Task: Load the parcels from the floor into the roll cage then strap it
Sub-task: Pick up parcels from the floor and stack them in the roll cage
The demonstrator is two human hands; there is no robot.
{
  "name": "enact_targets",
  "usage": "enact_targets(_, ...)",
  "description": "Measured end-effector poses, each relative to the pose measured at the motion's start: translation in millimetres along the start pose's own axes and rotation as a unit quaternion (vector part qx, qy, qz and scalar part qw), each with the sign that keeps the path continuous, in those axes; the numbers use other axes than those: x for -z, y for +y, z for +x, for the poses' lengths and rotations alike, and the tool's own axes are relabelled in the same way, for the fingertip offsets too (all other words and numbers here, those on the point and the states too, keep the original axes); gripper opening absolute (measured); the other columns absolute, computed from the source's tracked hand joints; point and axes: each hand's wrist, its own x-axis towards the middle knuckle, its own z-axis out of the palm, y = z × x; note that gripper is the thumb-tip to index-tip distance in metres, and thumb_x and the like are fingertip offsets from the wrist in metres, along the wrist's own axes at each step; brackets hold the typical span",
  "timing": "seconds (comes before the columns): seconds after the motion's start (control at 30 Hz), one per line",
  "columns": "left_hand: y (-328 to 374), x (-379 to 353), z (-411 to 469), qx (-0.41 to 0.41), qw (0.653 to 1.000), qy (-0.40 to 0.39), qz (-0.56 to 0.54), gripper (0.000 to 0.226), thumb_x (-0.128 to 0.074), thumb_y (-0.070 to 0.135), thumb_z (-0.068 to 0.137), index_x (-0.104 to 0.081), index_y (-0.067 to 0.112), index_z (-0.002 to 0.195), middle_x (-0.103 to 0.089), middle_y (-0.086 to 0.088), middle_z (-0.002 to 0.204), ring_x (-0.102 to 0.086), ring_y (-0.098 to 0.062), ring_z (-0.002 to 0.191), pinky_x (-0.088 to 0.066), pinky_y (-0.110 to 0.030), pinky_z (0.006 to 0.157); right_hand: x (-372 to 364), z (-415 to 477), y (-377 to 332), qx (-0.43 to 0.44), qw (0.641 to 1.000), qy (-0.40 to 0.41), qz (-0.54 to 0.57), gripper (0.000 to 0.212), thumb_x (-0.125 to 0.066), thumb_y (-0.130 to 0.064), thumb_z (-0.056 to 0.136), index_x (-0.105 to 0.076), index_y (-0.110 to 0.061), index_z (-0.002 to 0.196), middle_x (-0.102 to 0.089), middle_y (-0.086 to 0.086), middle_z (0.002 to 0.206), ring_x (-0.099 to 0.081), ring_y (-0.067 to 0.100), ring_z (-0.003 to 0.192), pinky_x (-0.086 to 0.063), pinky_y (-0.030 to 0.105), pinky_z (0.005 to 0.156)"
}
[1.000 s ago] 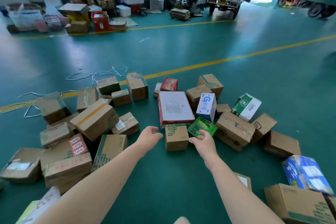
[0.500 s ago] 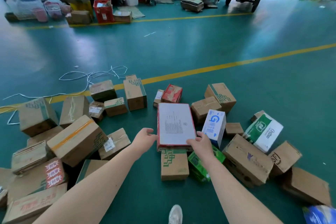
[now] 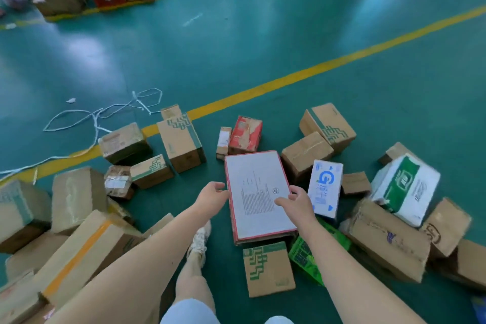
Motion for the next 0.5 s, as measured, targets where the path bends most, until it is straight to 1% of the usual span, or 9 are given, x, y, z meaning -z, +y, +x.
enact_targets(0.03, 7.2, 7.0, 28.3, 0.007, 1.0, -0.015, 0.017, 0.049, -0.057, 0.023, 0.097, -0.042, 0.01, 0.142, -0.052, -0.01, 0.137, -0.053, -0.025, 0.122, -0.044, -0.042, 0.105, -8.4, 16.5, -7.0, -0.018, 1.0, 0.012, 0.016, 0.074, -0.077, -0.034, 0.07, -0.048, -0.021, 0.137, -0.055, 0.005, 0.135, -0.059, 0.022, 0.111, -0.05, 0.047, 0.1)
enact_targets(0.13, 24.3, 25.7, 103.9, 0.023, 0.996, -0.055, 0.062, 0.05, -0.058, 0.023, 0.097, -0.043, 0.009, 0.142, -0.053, -0.01, 0.136, -0.054, -0.025, 0.121, -0.044, -0.042, 0.105, -35.8, 54.3, -24.9, -0.078, 0.995, 0.033, 0.06, 0.067, -0.071, -0.016, 0.088, -0.039, -0.013, 0.147, -0.047, 0.009, 0.14, -0.052, 0.025, 0.121, -0.044, 0.036, 0.1)
enact_targets(0.23, 27.6, 37.3, 182.4, 0.035, 0.989, -0.094, 0.113, 0.05, -0.058, 0.024, 0.096, -0.043, 0.01, 0.142, -0.054, -0.009, 0.135, -0.055, -0.025, 0.119, -0.045, -0.04, 0.103, -70.8, 101.1, -22.7, -0.127, 0.988, 0.044, 0.073, 0.069, -0.069, -0.014, 0.09, -0.035, -0.011, 0.15, -0.043, 0.012, 0.147, -0.048, 0.026, 0.128, -0.039, 0.033, 0.1)
enact_targets(0.3, 18.9, 37.9, 227.7, 0.039, 0.982, -0.114, 0.145, 0.051, -0.058, 0.025, 0.095, -0.044, 0.01, 0.142, -0.054, -0.009, 0.135, -0.056, -0.025, 0.118, -0.047, -0.038, 0.101, -94.3, 126.7, -13.3, -0.156, 0.983, 0.047, 0.081, 0.069, -0.068, -0.014, 0.091, -0.035, -0.012, 0.15, -0.043, 0.011, 0.148, -0.047, 0.025, 0.129, -0.038, 0.034, 0.102)
enact_targets(0.33, 12.5, 35.8, 247.2, 0.045, 0.978, -0.126, 0.159, 0.052, -0.057, 0.026, 0.096, -0.043, 0.009, 0.143, -0.054, -0.009, 0.135, -0.056, -0.025, 0.117, -0.047, -0.038, 0.1, -105.6, 139.1, -5.9, -0.172, 0.98, 0.048, 0.09, 0.068, -0.068, -0.015, 0.091, -0.035, -0.013, 0.151, -0.043, 0.01, 0.147, -0.047, 0.024, 0.127, -0.038, 0.033, 0.1)
enact_targets(0.4, -7.8, 24.9, 284.4, 0.064, 0.972, -0.147, 0.175, 0.052, -0.057, 0.027, 0.096, -0.043, 0.009, 0.143, -0.054, -0.009, 0.136, -0.055, -0.026, 0.119, -0.046, -0.04, 0.102, -127.8, 163.2, 13.7, -0.207, 0.971, 0.05, 0.108, 0.068, -0.068, -0.015, 0.091, -0.035, -0.015, 0.151, -0.043, 0.009, 0.147, -0.047, 0.023, 0.126, -0.037, 0.032, 0.096)
enact_targets(0.5, -48.6, -2.2, 331.2, 0.101, 0.962, -0.17, 0.189, 0.051, -0.057, 0.028, 0.096, -0.043, 0.011, 0.142, -0.053, -0.007, 0.137, -0.054, -0.025, 0.122, -0.044, -0.043, 0.104, -158.9, 198.4, 54.1, -0.266, 0.951, 0.054, 0.147, 0.068, -0.067, -0.015, 0.092, -0.033, -0.015, 0.151, -0.042, 0.011, 0.148, -0.046, 0.022, 0.123, -0.037, 0.032, 0.095)
